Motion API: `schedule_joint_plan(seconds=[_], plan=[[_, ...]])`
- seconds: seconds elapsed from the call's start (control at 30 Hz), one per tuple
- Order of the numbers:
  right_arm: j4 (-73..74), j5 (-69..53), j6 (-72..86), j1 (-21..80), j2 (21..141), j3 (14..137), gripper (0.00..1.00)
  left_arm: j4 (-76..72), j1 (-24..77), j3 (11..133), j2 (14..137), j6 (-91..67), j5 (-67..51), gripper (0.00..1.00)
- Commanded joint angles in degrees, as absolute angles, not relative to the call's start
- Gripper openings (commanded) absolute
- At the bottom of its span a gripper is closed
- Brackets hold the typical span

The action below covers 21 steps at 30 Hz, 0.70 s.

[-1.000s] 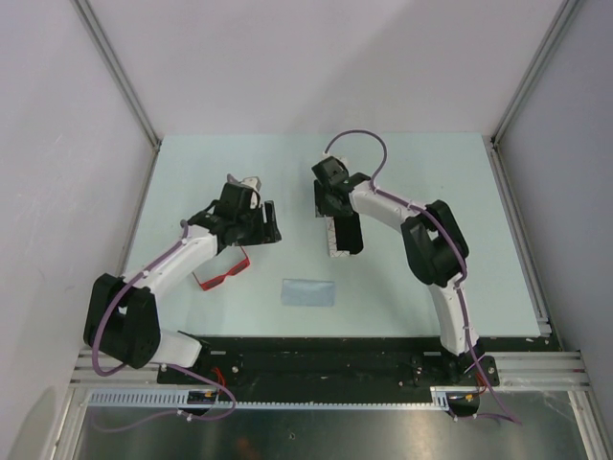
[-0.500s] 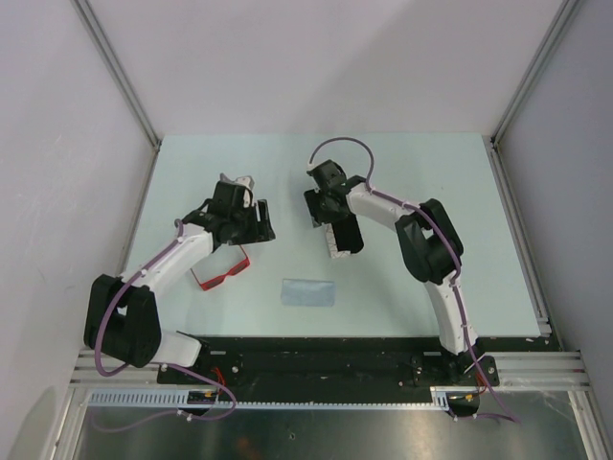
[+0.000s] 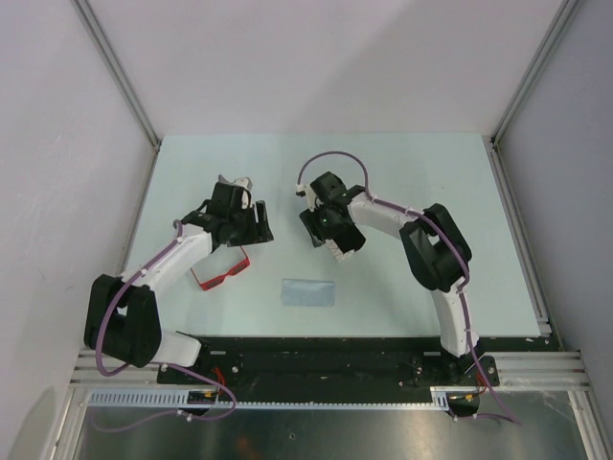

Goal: Organize the sunglasses

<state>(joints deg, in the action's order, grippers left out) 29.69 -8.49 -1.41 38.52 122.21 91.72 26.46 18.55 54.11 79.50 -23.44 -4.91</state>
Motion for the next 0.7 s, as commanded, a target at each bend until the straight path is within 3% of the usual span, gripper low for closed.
schedule_joint_plan(seconds=[0.0,0.27,0.67], plan=[[33.22,-8.97,-5.10,39.37,116.46,89.48,0.55,26.19,18.11,53.53,79.45,-22.85,-5.63,0.72],[33.75,-4.33,-0.27,41.57,114.44,88.86,0.55,26.28,18.11,53.17,79.72,-23.03,-5.89,0.71],[33.05,-0.54,22.91,43.33,120.40,93.95,0.53,26.28,18.02,51.86,78.93,-23.47,-5.54,0.72]])
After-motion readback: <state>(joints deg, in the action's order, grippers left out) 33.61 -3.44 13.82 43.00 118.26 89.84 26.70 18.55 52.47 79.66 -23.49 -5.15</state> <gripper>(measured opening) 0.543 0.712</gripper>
